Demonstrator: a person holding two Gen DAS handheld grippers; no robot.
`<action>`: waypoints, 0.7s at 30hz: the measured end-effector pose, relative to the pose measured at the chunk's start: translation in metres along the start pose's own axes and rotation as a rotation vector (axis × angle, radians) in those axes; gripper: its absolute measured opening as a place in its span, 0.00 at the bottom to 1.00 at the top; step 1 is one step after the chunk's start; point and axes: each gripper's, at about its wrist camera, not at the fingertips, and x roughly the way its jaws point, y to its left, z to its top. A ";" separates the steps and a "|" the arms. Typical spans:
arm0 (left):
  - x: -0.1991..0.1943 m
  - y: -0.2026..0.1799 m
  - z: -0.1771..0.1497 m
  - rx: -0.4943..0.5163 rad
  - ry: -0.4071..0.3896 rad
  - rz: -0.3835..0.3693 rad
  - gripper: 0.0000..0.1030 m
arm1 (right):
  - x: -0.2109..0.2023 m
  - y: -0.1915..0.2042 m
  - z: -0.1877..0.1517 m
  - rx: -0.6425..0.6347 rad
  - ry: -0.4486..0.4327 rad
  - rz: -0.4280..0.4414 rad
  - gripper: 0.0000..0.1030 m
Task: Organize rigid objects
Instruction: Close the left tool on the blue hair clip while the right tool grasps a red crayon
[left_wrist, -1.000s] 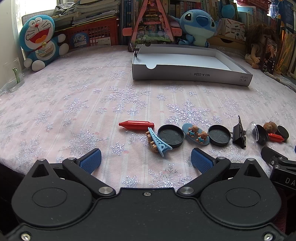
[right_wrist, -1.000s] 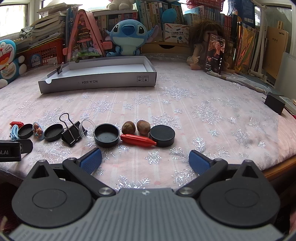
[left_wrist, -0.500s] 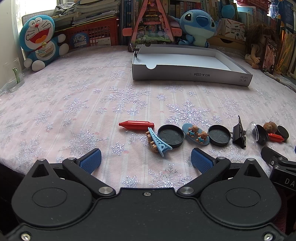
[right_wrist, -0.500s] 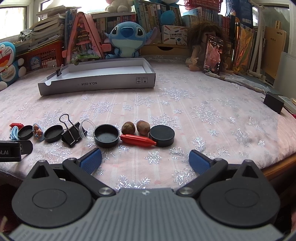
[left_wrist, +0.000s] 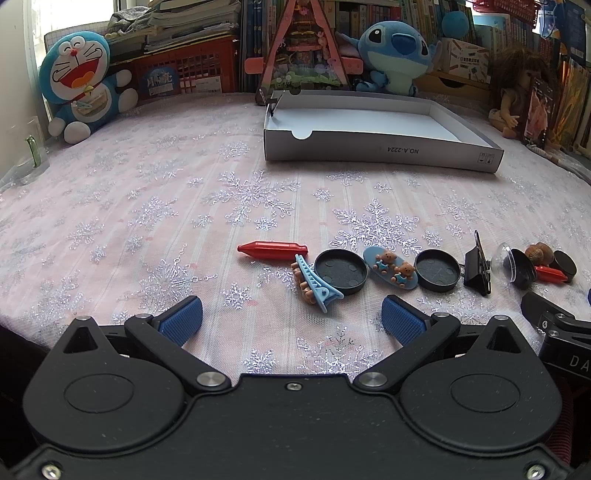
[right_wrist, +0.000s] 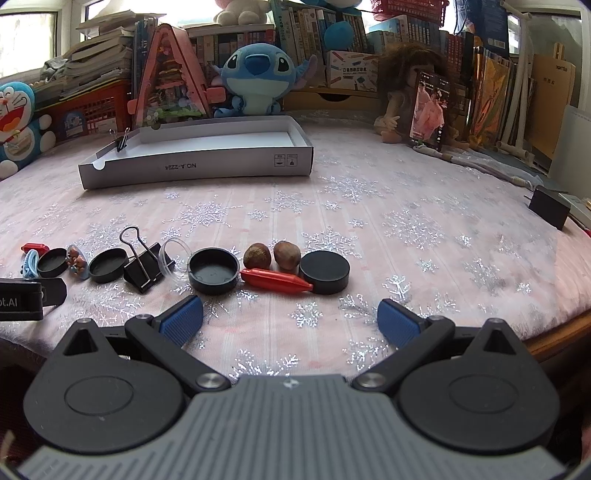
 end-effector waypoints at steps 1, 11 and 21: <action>0.000 0.000 0.000 0.000 -0.001 -0.001 1.00 | 0.000 0.000 -0.001 0.000 -0.002 0.002 1.00; -0.009 0.003 -0.001 -0.001 -0.001 -0.103 0.96 | -0.003 -0.007 -0.004 0.023 -0.046 0.036 0.98; -0.030 -0.007 -0.008 0.063 -0.079 -0.207 0.58 | -0.008 -0.016 -0.005 0.070 -0.094 0.046 0.68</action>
